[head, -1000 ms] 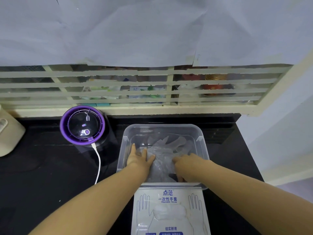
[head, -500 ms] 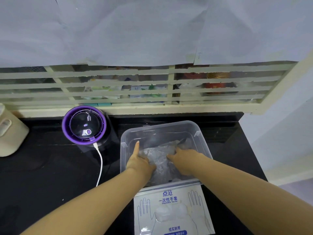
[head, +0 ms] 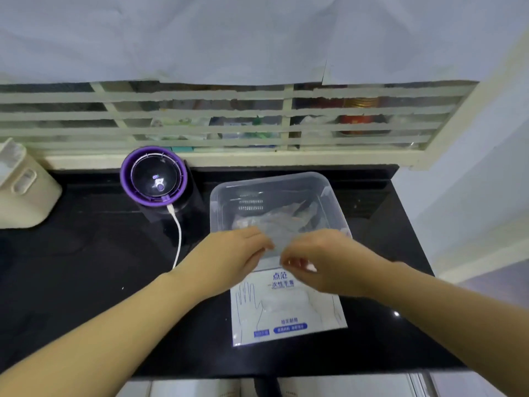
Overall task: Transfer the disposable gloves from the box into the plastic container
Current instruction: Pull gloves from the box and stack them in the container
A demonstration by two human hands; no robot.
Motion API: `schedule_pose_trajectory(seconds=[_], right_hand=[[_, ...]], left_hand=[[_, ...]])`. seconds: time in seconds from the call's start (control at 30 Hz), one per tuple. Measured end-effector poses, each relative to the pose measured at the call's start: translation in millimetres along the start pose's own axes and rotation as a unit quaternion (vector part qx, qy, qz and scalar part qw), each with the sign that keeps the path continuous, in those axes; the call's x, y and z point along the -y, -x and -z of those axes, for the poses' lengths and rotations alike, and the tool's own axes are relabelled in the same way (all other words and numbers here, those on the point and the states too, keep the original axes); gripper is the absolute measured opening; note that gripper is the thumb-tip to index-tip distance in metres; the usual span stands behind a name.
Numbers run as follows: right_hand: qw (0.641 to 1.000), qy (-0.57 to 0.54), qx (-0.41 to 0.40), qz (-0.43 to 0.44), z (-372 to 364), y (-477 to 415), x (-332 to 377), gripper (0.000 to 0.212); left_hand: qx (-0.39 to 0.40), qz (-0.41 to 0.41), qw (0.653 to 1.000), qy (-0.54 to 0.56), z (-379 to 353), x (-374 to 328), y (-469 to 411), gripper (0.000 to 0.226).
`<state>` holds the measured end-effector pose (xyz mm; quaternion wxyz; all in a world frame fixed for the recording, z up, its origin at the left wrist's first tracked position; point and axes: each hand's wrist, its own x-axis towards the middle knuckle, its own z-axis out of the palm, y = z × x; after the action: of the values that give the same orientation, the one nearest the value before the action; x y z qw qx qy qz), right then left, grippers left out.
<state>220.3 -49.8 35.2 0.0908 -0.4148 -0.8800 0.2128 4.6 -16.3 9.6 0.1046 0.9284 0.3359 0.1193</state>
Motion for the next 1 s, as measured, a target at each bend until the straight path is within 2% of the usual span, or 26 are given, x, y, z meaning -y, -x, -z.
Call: schedule_pose_trajectory(seconds=[0.13, 0.2, 0.27, 0.3, 0.33, 0.4, 0.57, 0.73, 1.0], right_hand=[[0.977, 0.055, 0.190, -0.074, -44, 19, 12, 0.036], [0.967, 0.087, 0.219, -0.095, -64, 20, 8, 0.043], [0.970, 0.084, 0.197, -0.115, -79, 21, 5, 0.047], [0.972, 0.074, 0.183, -0.129, -84, 20, 3, 0.046], [0.973, 0.068, 0.172, -0.141, -87, 20, 2, 0.043], [0.972, 0.066, 0.162, -0.154, -91, 18, 2, 0.036], [0.969, 0.056, 0.171, -0.166, -91, 20, 5, 0.031], [0.974, 0.044, 0.120, -0.187, -93, 22, 8, 0.038], [0.979, 0.108, 0.112, -0.133, -99, 18, 14, 0.031]], left_hand=[[0.022, -0.062, 0.998, 0.006, -21, -16, 35, 0.028], [0.075, -0.053, 0.996, 0.008, -38, -23, 43, 0.036], [0.166, 0.007, 0.986, 0.007, -59, -28, 51, 0.051], [0.204, 0.036, 0.978, 0.005, -67, -30, 53, 0.066], [0.228, 0.053, 0.972, -0.007, -74, -31, 55, 0.079], [0.234, 0.063, 0.970, -0.022, -81, -31, 55, 0.091], [0.234, 0.040, 0.971, -0.025, -83, -26, 58, 0.089], [0.242, 0.057, 0.968, -0.017, -83, -24, 61, 0.091], [0.237, 0.077, 0.968, -0.030, -82, -28, 62, 0.093]])
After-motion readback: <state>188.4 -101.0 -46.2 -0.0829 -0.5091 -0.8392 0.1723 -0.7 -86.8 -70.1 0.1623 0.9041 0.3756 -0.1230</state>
